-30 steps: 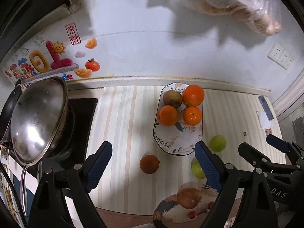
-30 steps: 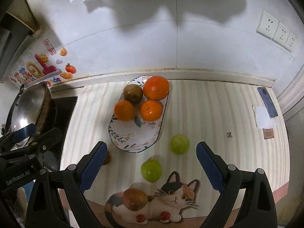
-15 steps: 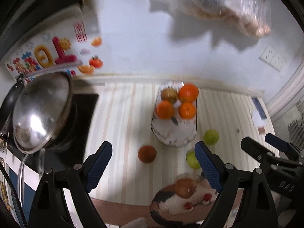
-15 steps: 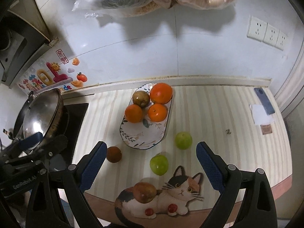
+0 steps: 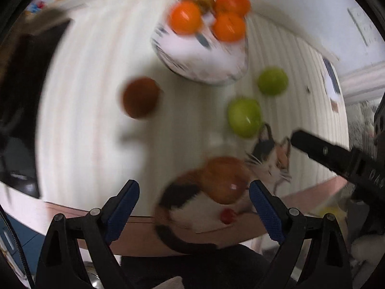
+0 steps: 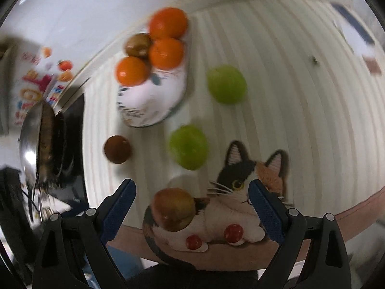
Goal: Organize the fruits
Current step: 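Grasp the red apple with the left tool while the right tool reaches the green apple, then grasp the green apple with the right tool while both carry fruits to the plate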
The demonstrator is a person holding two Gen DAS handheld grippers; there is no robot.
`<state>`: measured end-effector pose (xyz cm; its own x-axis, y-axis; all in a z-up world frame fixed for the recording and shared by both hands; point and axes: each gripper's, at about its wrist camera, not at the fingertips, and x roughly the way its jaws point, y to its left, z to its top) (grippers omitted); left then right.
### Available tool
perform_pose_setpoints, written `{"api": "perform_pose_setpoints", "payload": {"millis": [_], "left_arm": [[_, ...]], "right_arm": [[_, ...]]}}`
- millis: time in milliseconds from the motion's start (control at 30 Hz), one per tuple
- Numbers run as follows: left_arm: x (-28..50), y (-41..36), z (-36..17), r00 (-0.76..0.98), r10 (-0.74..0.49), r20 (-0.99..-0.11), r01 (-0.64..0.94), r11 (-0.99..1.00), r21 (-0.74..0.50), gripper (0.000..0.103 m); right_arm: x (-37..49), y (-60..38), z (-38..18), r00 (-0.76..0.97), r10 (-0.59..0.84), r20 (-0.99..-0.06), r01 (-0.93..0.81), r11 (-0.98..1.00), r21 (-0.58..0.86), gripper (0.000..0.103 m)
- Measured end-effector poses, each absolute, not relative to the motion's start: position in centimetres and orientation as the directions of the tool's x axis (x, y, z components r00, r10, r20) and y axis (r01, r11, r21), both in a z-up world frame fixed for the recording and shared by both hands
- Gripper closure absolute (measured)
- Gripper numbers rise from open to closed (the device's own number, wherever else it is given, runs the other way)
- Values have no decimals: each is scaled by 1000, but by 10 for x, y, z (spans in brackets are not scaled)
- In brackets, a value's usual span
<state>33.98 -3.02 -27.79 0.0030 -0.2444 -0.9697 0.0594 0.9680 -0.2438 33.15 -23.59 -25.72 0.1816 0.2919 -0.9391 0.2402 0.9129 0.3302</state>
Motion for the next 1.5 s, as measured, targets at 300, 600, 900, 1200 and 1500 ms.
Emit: {"api": "perform_pose_setpoints", "payload": {"millis": [300, 600, 900, 1200, 1500], "left_arm": [[337, -90, -335, -113, -199, -974, 160, 963, -215, 32], [339, -69, -322, 1, -110, -994, 140, 984, -109, 36], [341, -9, -324, 32, -59, -998, -18, 998, -60, 36], [339, -13, -316, 35, -86, -996, -21, 996, -87, 36], [364, -19, -241, 150, -183, -971, 32, 983, -181, 36]], "right_arm": [[324, -271, -273, 174, 239, -955, 304, 910, 283, 6], [334, -264, -277, 172, 267, -948, 275, 911, 306, 6], [382, -206, -304, 124, 293, -948, 134, 942, 308, 13], [391, -178, -329, 80, 239, -968, 63, 968, 244, 45], [383, -193, -290, 169, 277, -946, 64, 955, 291, 45]]}}
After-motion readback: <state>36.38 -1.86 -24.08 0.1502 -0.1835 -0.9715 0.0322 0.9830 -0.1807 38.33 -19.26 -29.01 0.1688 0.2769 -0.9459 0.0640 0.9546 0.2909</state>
